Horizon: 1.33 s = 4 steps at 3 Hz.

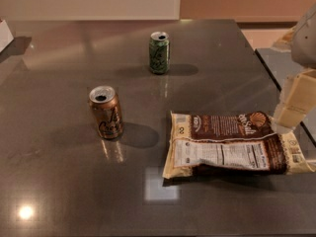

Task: Move orange can near green can

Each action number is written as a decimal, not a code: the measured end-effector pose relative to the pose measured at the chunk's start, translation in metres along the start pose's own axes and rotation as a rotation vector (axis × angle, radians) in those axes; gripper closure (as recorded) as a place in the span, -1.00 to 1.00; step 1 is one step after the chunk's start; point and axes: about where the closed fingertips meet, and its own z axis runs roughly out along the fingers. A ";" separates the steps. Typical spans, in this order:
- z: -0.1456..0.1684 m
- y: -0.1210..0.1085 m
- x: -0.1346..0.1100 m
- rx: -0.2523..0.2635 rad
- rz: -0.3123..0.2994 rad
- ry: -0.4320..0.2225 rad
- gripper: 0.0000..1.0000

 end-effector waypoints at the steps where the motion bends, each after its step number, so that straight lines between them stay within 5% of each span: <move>1: 0.000 0.000 -0.001 0.002 -0.001 -0.001 -1.00; 2: 0.005 -0.003 -0.014 -0.032 -0.020 -0.053 -1.00; 4: 0.042 -0.016 -0.085 -0.115 -0.090 -0.253 -1.00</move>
Offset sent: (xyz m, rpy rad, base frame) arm 0.0184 0.0328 -0.0071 0.1330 0.0617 0.1036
